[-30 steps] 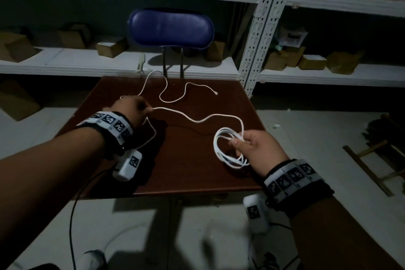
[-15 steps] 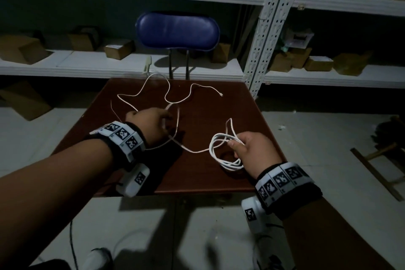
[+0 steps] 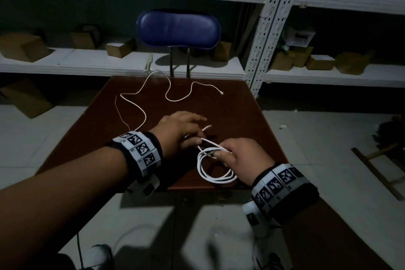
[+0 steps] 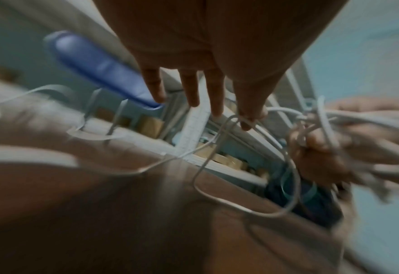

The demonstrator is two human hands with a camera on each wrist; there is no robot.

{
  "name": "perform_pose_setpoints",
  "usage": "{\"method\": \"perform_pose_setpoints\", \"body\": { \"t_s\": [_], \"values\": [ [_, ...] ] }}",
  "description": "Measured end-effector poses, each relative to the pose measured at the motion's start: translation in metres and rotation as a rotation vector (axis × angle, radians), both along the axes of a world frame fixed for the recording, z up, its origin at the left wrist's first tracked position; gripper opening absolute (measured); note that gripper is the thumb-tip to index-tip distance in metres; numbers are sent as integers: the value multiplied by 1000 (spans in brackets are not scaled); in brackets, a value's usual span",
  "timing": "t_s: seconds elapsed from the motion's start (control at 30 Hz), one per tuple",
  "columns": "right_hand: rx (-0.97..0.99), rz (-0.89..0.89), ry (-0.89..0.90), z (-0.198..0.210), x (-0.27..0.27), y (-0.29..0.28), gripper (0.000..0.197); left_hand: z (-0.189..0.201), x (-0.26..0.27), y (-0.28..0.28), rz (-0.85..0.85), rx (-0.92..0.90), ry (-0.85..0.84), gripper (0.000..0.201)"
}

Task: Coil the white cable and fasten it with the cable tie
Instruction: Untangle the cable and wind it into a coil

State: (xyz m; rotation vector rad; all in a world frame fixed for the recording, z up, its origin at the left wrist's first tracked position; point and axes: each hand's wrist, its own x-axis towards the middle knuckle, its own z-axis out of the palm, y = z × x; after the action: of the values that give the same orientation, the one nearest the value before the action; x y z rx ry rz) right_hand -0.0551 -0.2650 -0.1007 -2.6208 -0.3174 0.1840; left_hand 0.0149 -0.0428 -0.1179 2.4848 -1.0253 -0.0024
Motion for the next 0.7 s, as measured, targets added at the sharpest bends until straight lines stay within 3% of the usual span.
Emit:
{"method": "perform_pose_setpoints", "body": {
  "t_s": [0.13,0.23,0.5,0.7],
  "values": [
    [102,-141,-72,-2,3,-5,17,-4,-12,12,182,-227,183,27],
    [143,-137,-79,-1,3,-2,17,-14,-21,16,247,-183,114,31],
    [174,-84,-92,-2,0,10,17,-3,-50,17,441,-220,273,10],
    [203,-57,-96,-1,-4,19,15,0,-75,15,575,-549,574,12]
  ]
}}
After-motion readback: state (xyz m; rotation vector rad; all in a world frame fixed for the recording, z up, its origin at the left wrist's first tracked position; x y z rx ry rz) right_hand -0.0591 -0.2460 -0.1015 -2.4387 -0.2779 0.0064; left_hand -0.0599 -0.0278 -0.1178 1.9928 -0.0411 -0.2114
